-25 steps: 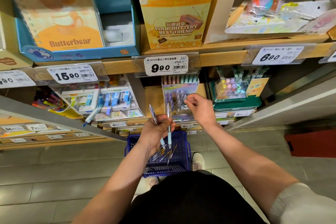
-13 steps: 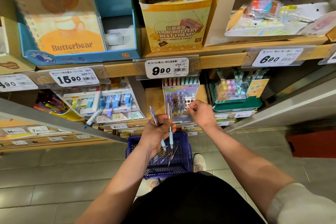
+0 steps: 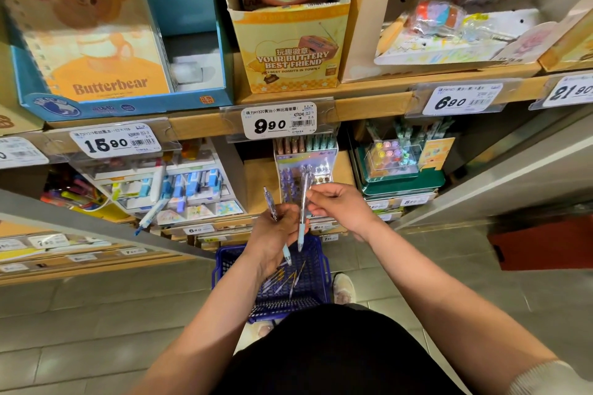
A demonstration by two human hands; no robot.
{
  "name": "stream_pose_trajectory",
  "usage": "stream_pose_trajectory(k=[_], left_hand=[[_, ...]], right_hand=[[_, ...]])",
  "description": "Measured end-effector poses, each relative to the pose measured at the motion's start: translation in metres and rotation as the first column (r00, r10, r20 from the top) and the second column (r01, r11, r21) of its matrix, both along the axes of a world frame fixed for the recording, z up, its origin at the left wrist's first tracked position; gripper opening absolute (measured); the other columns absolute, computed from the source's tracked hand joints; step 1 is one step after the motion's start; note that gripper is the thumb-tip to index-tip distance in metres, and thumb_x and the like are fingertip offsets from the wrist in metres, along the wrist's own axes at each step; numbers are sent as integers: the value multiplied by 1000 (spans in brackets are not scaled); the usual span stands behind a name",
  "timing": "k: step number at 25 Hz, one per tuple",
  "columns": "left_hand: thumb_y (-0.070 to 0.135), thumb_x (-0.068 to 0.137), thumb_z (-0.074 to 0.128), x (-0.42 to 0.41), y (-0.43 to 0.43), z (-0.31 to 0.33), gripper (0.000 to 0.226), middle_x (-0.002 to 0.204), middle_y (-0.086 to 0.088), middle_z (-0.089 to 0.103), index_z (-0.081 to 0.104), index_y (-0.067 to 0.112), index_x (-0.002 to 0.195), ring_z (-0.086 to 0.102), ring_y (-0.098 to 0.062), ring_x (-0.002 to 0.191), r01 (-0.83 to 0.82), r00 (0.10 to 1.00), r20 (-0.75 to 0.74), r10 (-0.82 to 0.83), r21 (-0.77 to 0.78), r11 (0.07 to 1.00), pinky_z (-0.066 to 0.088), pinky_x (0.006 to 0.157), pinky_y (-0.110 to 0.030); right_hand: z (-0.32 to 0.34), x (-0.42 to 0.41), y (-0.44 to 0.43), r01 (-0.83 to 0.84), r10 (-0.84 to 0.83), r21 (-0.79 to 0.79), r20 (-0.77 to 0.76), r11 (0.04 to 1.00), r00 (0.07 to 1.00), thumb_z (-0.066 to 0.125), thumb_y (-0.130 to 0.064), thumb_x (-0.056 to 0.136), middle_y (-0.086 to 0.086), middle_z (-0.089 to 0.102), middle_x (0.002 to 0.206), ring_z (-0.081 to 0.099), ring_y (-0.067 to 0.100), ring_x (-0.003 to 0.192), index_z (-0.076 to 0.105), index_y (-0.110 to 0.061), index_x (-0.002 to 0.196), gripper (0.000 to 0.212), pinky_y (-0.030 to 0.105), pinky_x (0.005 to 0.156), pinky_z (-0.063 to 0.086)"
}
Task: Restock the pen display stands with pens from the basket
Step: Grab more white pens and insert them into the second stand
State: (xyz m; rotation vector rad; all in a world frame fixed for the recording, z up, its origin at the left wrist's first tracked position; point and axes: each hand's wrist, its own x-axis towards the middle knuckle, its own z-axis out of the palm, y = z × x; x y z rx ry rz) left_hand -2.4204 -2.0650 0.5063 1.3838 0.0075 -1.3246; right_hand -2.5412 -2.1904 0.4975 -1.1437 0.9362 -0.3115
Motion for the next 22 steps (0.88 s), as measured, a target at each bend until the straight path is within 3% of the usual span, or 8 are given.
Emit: stream_pose_trajectory(k=[2, 4, 6, 8, 10, 14, 20, 22], left_hand=[[25, 103, 56, 2, 1, -3, 25, 90, -9, 65, 58, 1, 109, 70, -25, 88, -40, 999, 11, 39, 58, 998, 63, 77, -35], [34, 103, 54, 3, 5, -5, 27, 73, -2, 55, 55, 7, 104, 63, -18, 69, -77, 997, 0, 78, 97, 992, 61, 64, -32], [38, 103, 54, 3, 10, -7, 25, 59, 5, 39, 49, 14, 97, 39, -10, 49, -74, 997, 4, 73, 92, 993, 44, 44, -24], [39, 104, 54, 3, 12, -5, 23, 58, 7, 28, 45, 18, 98, 22, -10, 48, -55, 999, 4, 54, 70, 996, 25, 39, -23], [40, 106, 46, 4, 11, -2, 17, 60, 5, 27, 48, 22, 107, 20, -11, 48, -72, 996, -48, 75, 63, 995, 21, 39, -24], [38, 106, 32, 7, 12, 4, 34, 61, 2, 30, 36, 20, 77, 22, -11, 45, -123, 977, -170, 127, 30, 992, 20, 37, -23], [25, 107, 31, 12, 16, 1, 24, 65, 0, 35, 36, 17, 84, 26, -13, 48, -170, 973, -155, 173, 31, 985, 23, 42, -24], [18, 107, 32, 11, 17, 0, 18, 66, -2, 43, 40, 15, 92, 33, -15, 50, -159, 981, -113, 160, 20, 987, 29, 45, -25]], right_hand=[[-1, -3, -8, 116, -116, -15, 42, 993, 992, 69, -7, 93, 5, 77, 86, 74, 13, 76, 74, -11, 102, 11, 21, 72, 60], [-5, -5, -17, 216, -215, -97, 23, 972, 976, 67, -6, 95, 4, 78, 83, 75, 16, 79, 73, -9, 101, 9, 25, 77, 61], [-10, -6, -21, 259, -272, -221, -29, 940, 962, 68, -9, 95, 4, 78, 82, 74, 17, 80, 72, -8, 102, 8, 28, 81, 60], [-17, -5, -20, 205, -264, -397, -99, 895, 960, 70, -17, 94, 0, 77, 82, 73, 13, 79, 73, -12, 100, 8, 23, 80, 59], [-22, -2, -17, 131, -245, -536, -147, 834, 958, 72, -21, 93, -6, 74, 83, 69, 2, 78, 73, -14, 100, 9, 14, 77, 54], [-32, 3, -11, 3, -192, -671, -208, 742, 959, 72, -20, 93, -14, 70, 86, 63, -13, 79, 72, -16, 106, 13, 2, 75, 47], [-45, 6, -3, -144, -105, -720, -290, 679, 951, 71, -17, 94, -5, 73, 94, 68, 4, 86, 73, -12, 108, 15, 1, 78, 46], [-51, 7, -2, -236, -51, -709, -357, 664, 933, 69, -17, 95, -2, 74, 92, 68, 10, 82, 73, -13, 103, 10, 13, 77, 52]])
